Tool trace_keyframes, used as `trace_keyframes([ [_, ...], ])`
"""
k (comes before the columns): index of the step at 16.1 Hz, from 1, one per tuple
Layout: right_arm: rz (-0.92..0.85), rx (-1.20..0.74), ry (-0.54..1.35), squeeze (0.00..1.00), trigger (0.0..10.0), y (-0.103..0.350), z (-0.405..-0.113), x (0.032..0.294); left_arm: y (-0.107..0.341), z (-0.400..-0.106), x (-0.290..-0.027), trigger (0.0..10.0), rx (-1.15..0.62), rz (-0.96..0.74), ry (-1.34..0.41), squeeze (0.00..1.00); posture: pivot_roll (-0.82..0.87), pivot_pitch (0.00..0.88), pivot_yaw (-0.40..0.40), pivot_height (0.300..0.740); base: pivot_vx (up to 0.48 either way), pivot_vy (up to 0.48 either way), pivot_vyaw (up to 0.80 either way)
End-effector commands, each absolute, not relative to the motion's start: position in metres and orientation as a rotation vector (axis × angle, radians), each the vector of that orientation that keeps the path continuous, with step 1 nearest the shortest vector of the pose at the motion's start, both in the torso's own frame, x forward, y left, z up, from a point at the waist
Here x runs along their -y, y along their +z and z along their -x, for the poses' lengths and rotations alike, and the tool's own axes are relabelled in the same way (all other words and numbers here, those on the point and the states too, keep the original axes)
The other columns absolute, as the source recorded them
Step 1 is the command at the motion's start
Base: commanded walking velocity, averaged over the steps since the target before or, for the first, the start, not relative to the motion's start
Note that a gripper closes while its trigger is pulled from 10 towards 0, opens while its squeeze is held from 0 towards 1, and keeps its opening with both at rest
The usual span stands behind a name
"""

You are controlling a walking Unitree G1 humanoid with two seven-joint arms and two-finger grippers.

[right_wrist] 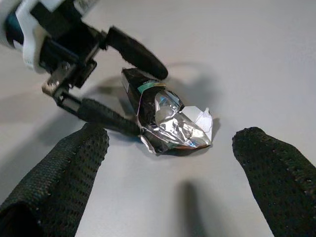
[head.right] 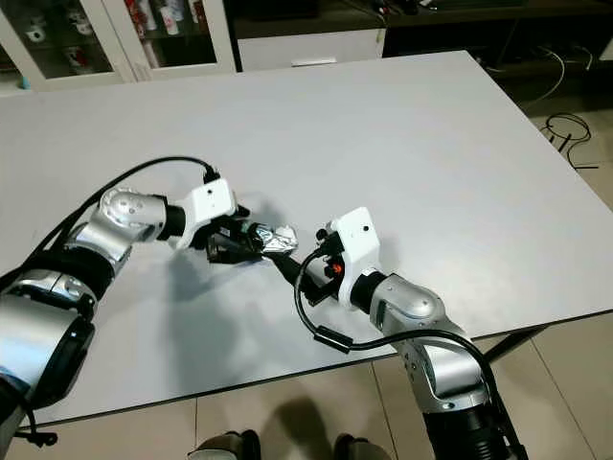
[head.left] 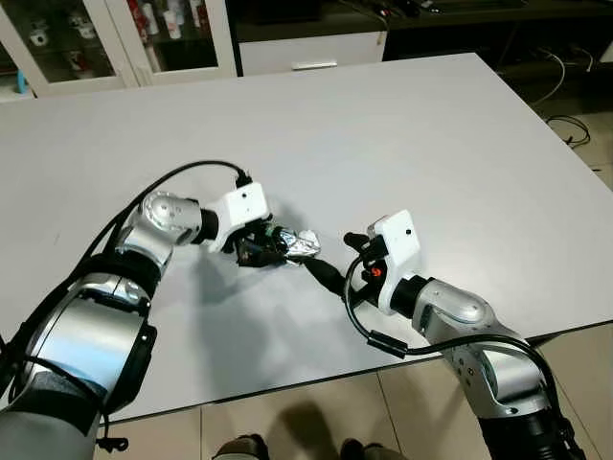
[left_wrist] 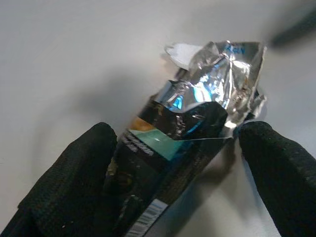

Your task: Picking trash to rubbish bin

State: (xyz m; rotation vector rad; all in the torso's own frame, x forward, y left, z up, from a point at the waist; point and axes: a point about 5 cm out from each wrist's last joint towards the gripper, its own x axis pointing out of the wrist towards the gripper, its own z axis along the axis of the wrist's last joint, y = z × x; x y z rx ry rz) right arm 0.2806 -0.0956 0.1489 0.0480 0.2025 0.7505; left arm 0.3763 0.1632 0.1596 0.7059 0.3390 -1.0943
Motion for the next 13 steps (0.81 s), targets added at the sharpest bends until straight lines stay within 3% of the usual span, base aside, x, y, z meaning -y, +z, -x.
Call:
trace_keyframes([
  [1, -0.061, -0.211, 0.762, 0.0, 10.0, 0.148, -0.276, 0.094, 0.15, -0.372, -0.166, 10.0, -0.378, -0.72, -1.122, 0.0, -0.11, 0.166, 0.033, 0.74, 0.0, 0.0, 0.0],
  [10, -0.066, -0.22, 0.758, 0.0, 10.0, 0.148, -0.275, 0.093, 0.116, -0.358, -0.156, 10.0, -0.46, -0.693, -1.167, 0.0, -0.12, 0.17, 0.032, 0.74, 0.0, 0.0, 0.0],
  [11, -0.068, -0.22, 0.758, 0.0, 10.0, 0.148, -0.275, 0.093, 0.109, -0.353, -0.157, 0.0, -0.485, -0.711, -1.196, 0.0, -0.12, 0.169, 0.033, 0.74, 0.0, 0.0, 0.0],
  [13, -0.069, -0.221, 0.76, 0.0, 10.0, 0.148, -0.275, 0.093, 0.103, -0.347, -0.158, 0.0, -0.493, -0.697, -1.236, 0.0, -0.11, 0.167, 0.032, 0.74, 0.0, 0.0, 0.0],
])
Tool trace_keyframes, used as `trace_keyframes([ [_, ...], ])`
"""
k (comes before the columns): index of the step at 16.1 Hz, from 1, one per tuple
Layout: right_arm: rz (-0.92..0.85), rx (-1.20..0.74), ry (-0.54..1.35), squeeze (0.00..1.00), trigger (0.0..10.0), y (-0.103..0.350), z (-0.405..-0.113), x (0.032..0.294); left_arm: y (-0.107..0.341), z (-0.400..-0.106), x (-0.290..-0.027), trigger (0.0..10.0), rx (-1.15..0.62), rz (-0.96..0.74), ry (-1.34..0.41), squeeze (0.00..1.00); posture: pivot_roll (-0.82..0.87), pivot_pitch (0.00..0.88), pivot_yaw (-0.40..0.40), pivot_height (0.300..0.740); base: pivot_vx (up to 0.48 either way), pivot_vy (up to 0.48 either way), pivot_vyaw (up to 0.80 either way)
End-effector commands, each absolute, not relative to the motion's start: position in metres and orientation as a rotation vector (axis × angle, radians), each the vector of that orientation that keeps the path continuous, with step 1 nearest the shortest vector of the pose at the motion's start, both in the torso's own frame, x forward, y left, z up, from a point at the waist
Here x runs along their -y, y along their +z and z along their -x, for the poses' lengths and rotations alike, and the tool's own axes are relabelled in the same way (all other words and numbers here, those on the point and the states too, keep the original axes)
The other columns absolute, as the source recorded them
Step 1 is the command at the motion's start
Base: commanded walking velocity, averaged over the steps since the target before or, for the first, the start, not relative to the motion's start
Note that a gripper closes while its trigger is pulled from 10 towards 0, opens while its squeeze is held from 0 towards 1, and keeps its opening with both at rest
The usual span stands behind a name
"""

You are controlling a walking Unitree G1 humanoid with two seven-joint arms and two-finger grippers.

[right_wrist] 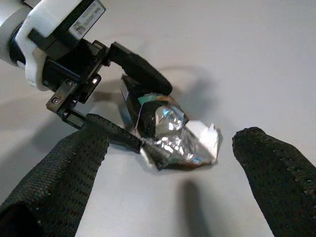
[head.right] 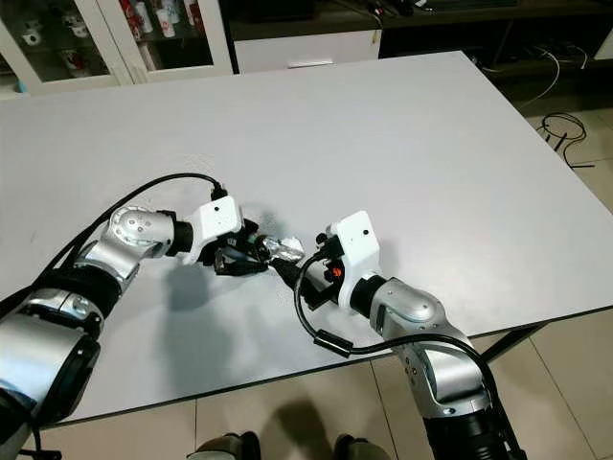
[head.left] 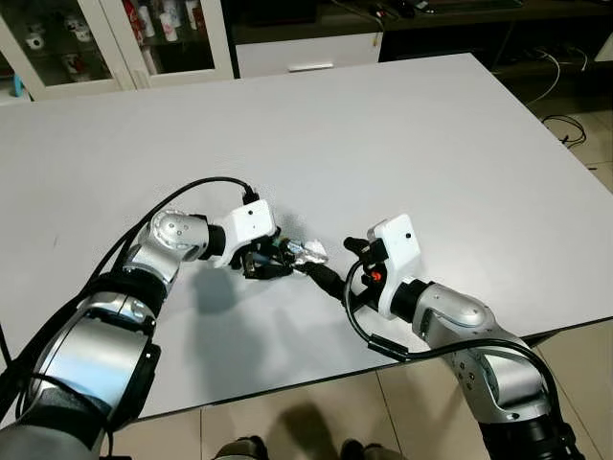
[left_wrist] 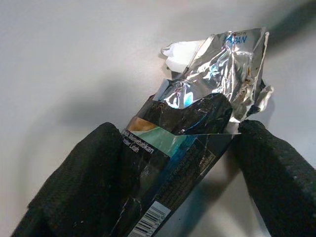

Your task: Picking trash to rubbish bin

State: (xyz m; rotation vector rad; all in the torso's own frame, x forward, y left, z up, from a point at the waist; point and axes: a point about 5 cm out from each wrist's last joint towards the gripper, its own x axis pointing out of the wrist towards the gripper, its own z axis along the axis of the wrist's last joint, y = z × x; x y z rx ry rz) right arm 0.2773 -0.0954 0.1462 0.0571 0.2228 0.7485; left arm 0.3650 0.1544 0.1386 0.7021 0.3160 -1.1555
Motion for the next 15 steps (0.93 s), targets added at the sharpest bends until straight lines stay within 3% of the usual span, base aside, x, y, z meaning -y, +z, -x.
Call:
trace_keyframes([
  [1, -0.069, -0.222, 0.762, 0.0, 10.0, 0.148, -0.275, 0.093, 0.101, -0.345, -0.159, 0.0, -0.496, -0.695, -1.243, 0.0, -0.11, 0.166, 0.032, 0.74, 0.0, 0.0, 0.0],
  [15, -0.068, -0.219, 0.78, 0.0, 10.0, 0.148, -0.279, 0.089, 0.098, -0.341, -0.172, 0.0, -0.465, -0.609, -1.189, 0.0, -0.09, 0.147, 0.016, 0.74, 0.0, 0.0, 0.0],
])
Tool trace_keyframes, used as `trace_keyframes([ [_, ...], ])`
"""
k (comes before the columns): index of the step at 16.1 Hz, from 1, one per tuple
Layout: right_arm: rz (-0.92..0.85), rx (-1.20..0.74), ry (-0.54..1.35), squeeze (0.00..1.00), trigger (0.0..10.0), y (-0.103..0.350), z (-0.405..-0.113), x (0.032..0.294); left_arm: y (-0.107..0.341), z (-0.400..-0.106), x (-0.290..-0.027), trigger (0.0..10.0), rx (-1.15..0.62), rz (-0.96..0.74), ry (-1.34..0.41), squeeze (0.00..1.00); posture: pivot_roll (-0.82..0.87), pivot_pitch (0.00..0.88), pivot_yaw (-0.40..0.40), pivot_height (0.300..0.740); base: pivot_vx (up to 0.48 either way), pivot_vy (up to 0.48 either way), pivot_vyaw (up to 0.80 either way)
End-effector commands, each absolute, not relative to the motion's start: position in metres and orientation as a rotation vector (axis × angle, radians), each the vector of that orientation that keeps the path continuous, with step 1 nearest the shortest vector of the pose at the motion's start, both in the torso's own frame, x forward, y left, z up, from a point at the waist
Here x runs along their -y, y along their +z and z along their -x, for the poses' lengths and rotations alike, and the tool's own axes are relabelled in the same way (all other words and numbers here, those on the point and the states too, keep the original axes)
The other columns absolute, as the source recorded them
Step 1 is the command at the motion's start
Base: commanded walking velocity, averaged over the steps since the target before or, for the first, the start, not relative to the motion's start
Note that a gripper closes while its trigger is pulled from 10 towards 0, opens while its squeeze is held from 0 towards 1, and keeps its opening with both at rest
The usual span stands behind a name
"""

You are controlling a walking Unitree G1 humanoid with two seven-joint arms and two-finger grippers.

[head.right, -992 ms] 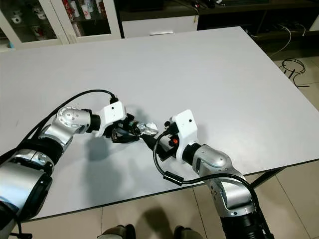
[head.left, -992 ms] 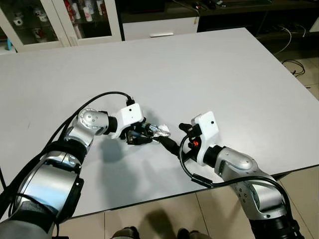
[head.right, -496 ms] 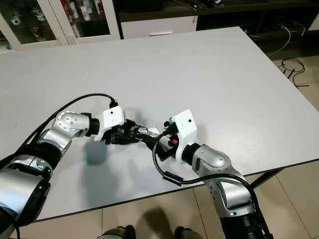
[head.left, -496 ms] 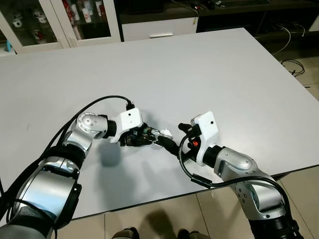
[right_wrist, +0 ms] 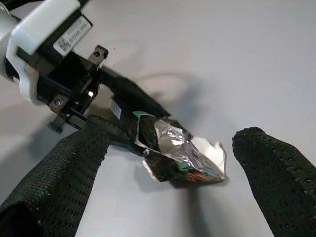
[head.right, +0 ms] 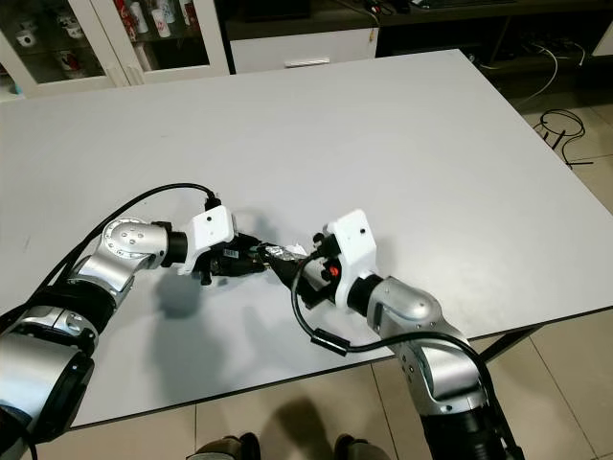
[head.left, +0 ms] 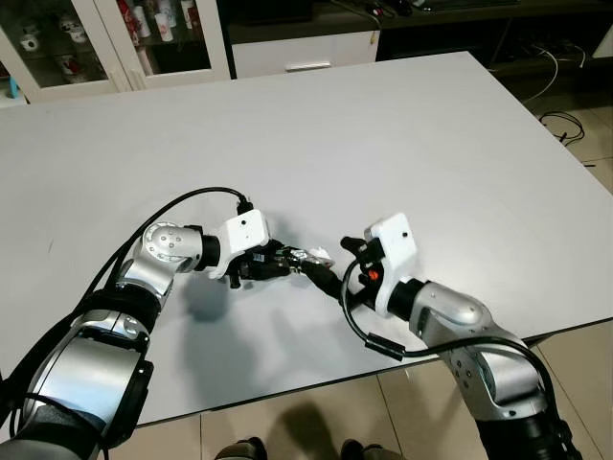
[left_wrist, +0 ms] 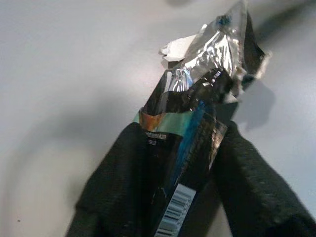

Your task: Picking trash to rubbish bin

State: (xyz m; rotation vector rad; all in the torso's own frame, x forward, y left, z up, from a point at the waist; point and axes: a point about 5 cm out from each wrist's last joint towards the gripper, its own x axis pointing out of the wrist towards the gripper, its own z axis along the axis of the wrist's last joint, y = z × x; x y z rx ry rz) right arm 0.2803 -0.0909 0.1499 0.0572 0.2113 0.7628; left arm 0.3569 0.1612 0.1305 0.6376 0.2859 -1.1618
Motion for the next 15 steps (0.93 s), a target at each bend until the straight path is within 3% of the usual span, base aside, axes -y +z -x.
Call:
trace_keyframes([
  [1, -0.068, -0.216, 0.779, 0.0, 10.0, 0.148, -0.28, 0.088, 0.1, -0.342, -0.173, 0.0, -0.45, -0.601, -1.173, 0.0, -0.08, 0.143, 0.016, 0.74, 0.0, 0.0, 0.0],
  [4, -0.072, -0.209, 0.772, 0.0, 10.0, 0.149, -0.284, 0.087, 0.118, -0.354, -0.172, 0.0, -0.288, -0.556, -1.026, 0.0, -0.07, 0.129, 0.015, 0.74, 0.0, 0.0, 0.0],
  [5, -0.075, -0.208, 0.775, 0.0, 10.0, 0.149, -0.285, 0.086, 0.123, -0.358, -0.172, 2.1, -0.249, -0.539, -0.973, 0.0, -0.06, 0.128, 0.017, 0.74, 0.0, 0.0, 0.0],
  [6, -0.076, -0.206, 0.778, 0.0, 10.0, 0.148, -0.285, 0.085, 0.14, -0.37, -0.172, 8.5, -0.133, -0.487, -0.804, 0.0, -0.06, 0.123, 0.015, 0.74, 0.0, 0.0, 0.0],
  [7, -0.08, -0.203, 0.774, 0.0, 10.0, 0.148, -0.286, 0.083, 0.157, -0.38, -0.174, 10.0, -0.041, -0.416, -0.646, 0.0, -0.06, 0.12, 0.015, 0.74, 0.0, 0.0, 0.0],
  [11, -0.105, -0.144, 0.717, 0.0, 10.0, 0.154, -0.295, 0.083, 0.205, -0.388, -0.177, 10.0, 0.241, -0.227, -0.341, 0.0, -0.04, 0.107, 0.003, 0.74, 0.0, 0.0, 0.0],
  [15, -0.078, -0.019, 0.58, 0.0, 10.0, 0.17, -0.314, 0.079, 0.204, -0.374, -0.161, 10.0, 0.32, -0.163, -0.237, 0.0, -0.03, 0.089, -0.01, 0.74, 0.0, 0.0, 0.0],
])
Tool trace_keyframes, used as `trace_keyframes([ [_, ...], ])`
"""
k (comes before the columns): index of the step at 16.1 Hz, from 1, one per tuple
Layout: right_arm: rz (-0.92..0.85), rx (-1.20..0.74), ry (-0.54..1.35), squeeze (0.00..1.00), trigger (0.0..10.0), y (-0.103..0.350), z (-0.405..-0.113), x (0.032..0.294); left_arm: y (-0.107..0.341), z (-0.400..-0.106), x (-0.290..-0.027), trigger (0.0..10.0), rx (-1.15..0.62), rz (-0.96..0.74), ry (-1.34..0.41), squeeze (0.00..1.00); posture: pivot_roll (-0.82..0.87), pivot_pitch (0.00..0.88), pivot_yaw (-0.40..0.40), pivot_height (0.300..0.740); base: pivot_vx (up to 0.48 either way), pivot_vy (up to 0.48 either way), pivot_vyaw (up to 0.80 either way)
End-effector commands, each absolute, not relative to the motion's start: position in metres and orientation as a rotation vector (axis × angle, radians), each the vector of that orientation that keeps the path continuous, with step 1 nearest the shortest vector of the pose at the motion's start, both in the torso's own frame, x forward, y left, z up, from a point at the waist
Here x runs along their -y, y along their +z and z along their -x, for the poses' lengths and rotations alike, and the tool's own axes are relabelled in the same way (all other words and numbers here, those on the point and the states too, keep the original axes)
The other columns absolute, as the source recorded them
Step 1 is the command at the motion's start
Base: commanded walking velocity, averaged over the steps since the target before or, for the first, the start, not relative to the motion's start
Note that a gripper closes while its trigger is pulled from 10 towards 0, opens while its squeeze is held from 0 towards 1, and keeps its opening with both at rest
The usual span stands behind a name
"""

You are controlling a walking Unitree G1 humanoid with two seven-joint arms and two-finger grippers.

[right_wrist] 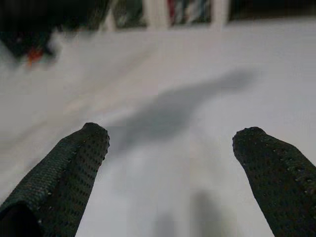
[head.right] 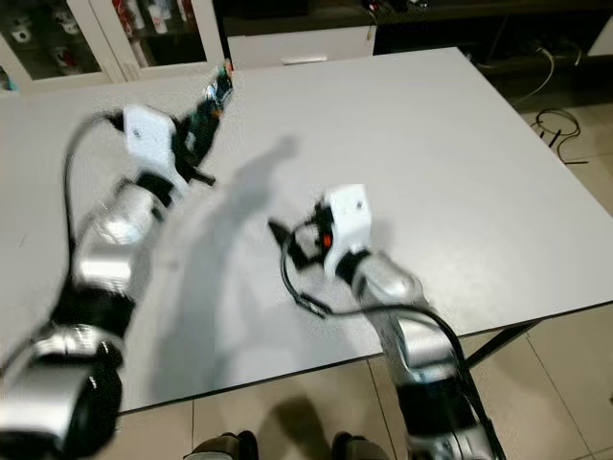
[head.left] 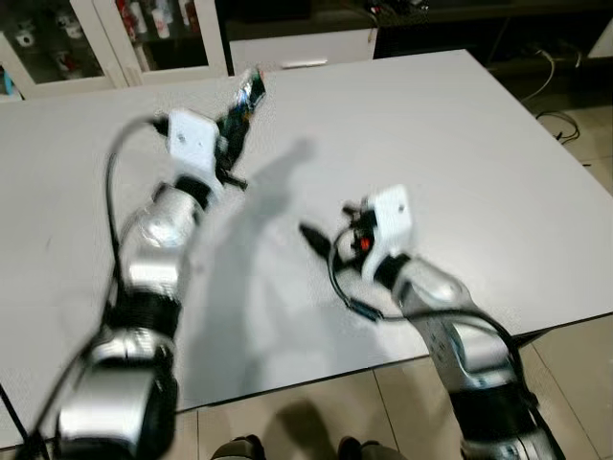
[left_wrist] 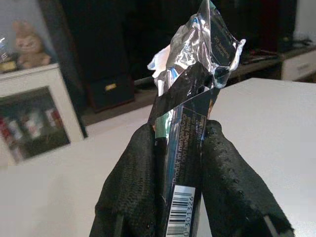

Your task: Picking trash to rubbish bin

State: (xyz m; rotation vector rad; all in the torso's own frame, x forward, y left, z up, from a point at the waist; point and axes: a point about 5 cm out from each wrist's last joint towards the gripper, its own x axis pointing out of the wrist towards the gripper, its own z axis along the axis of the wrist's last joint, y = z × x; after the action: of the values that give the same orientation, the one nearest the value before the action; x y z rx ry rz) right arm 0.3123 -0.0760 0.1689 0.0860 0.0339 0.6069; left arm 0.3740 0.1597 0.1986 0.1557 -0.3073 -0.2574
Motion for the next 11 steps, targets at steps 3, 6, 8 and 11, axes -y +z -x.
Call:
trace_keyframes([
  [3, -0.043, 0.103, 0.365, 0.0, 10.0, 0.188, -0.334, 0.091, 0.204, -0.365, -0.153, 10.0, 0.334, -0.127, -0.176, 0.0, -0.02, 0.079, -0.025, 0.74, 0.0, 0.0, 0.0],
  [6, 0.001, 0.15, 0.219, 0.0, 10.0, 0.19, -0.347, 0.102, 0.198, -0.36, -0.146, 10.0, 0.328, -0.116, -0.127, 0.0, -0.01, 0.062, -0.032, 0.74, 0.0, 0.0, 0.0],
  [8, 0.006, 0.182, 0.083, 0.0, 10.0, 0.191, -0.352, 0.118, 0.198, -0.359, -0.149, 10.0, 0.319, -0.134, -0.108, 0.0, -0.02, 0.052, -0.031, 0.74, 0.0, 0.0, 0.0],
  [11, 0.006, 0.212, -0.025, 0.0, 10.0, 0.193, -0.358, 0.139, 0.193, -0.357, -0.162, 10.0, 0.294, -0.156, -0.043, 0.0, -0.01, 0.037, -0.039, 0.74, 0.0, 0.0, 0.0],
])
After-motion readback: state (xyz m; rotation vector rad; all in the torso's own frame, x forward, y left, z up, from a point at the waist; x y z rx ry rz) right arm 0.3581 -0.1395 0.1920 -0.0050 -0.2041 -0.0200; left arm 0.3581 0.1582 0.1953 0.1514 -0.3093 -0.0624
